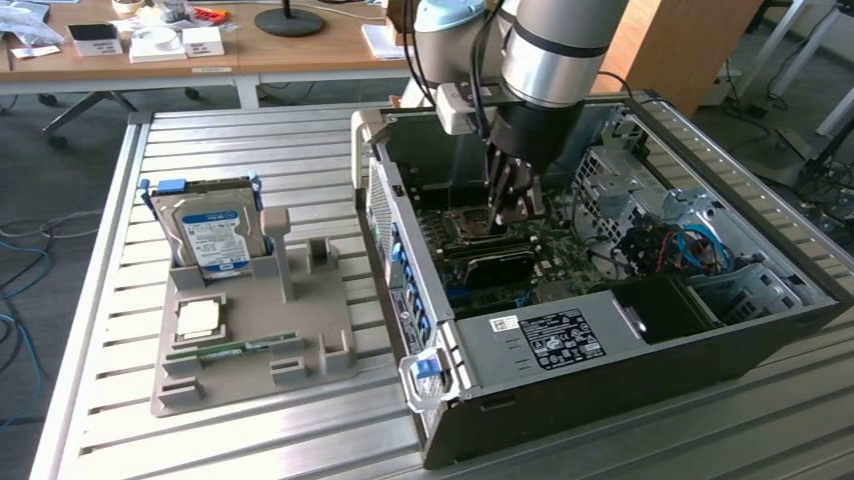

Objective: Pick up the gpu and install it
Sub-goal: 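Press down on the gpu until it lock into place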

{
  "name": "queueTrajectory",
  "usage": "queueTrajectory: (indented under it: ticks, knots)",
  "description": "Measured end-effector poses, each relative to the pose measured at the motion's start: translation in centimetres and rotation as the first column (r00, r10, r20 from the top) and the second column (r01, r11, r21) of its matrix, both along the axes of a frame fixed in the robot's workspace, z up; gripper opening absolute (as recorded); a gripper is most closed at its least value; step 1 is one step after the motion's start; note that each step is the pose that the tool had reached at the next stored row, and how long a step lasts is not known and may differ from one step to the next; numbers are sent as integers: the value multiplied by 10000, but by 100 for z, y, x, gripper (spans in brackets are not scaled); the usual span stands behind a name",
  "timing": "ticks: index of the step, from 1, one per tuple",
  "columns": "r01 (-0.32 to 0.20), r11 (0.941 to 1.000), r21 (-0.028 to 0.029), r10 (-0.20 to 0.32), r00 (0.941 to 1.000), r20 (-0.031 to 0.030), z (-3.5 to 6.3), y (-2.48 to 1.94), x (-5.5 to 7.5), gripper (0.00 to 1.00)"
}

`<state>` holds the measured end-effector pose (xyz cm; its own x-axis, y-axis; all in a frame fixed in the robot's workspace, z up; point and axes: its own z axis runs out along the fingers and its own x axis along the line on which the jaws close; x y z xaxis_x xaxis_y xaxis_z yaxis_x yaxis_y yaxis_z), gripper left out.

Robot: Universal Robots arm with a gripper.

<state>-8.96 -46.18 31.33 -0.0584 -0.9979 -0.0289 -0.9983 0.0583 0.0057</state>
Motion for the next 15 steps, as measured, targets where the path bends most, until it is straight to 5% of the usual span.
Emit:
queueTrajectory:
  ticks: [15]
  knots:
    - [0, 10000, -2, 0, 10000, -1, -85, 0, 4, 11]
